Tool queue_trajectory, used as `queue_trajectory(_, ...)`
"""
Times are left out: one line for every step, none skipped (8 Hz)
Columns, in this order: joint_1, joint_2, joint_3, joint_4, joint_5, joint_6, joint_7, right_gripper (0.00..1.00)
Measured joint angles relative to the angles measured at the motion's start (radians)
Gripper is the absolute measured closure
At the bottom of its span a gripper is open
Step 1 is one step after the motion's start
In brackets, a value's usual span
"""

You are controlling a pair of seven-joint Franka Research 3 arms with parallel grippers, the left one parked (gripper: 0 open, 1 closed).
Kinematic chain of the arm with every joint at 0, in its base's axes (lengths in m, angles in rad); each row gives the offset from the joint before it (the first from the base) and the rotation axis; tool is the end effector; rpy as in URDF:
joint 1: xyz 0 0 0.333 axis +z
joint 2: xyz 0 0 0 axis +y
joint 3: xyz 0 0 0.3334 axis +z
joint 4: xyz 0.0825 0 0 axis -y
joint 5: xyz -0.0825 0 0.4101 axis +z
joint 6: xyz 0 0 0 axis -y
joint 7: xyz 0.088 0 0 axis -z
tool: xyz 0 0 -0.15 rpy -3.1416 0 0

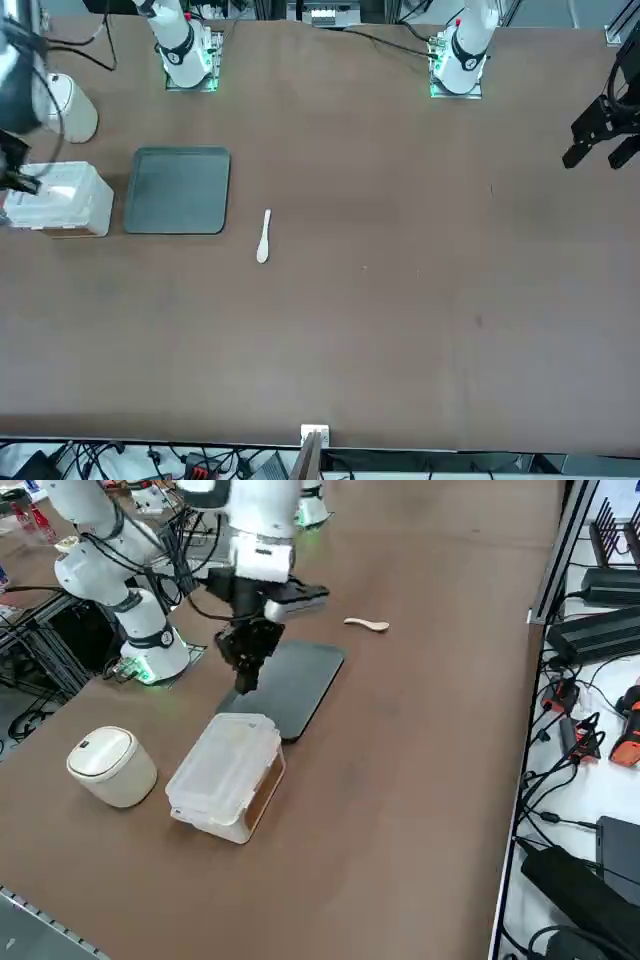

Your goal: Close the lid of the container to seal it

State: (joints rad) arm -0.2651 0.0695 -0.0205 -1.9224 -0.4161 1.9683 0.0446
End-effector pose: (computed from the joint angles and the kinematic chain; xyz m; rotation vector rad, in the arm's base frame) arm 0.5653 -0.2097 0.4237 2.7537 -0.2242 -0.0967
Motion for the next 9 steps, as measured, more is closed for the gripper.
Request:
queue_trajectory(-0.036,-0.016,0.000,-0.060,0.057,0.099,-0.070,0.98)
queue_trajectory(-0.071,-0.019,-0.001,-0.110,0.137,0.175,-0.149,0.98)
queue_trajectory(-0.099,-0.017,-0.002,-0.140,0.206,0.219,-0.229,0.98)
queue_trajectory(-0.126,-0.011,-0.002,-0.154,0.253,0.249,-0.305,0.98)
queue_trajectory(-0.149,0.001,-0.002,-0.160,0.278,0.275,-0.363,0.98)
queue_trajectory(-0.168,0.017,-0.002,-0.163,0.284,0.297,-0.398,0.98)
queue_trajectory(-0.186,0.034,-0.002,-0.163,0.286,0.317,-0.422,0.98)
queue_trajectory(-0.197,0.047,-0.002,-0.163,0.286,0.334,-0.437,0.98)
queue_trajectory(-0.204,0.059,-0.002,-0.163,0.287,0.347,-0.442,0.98)
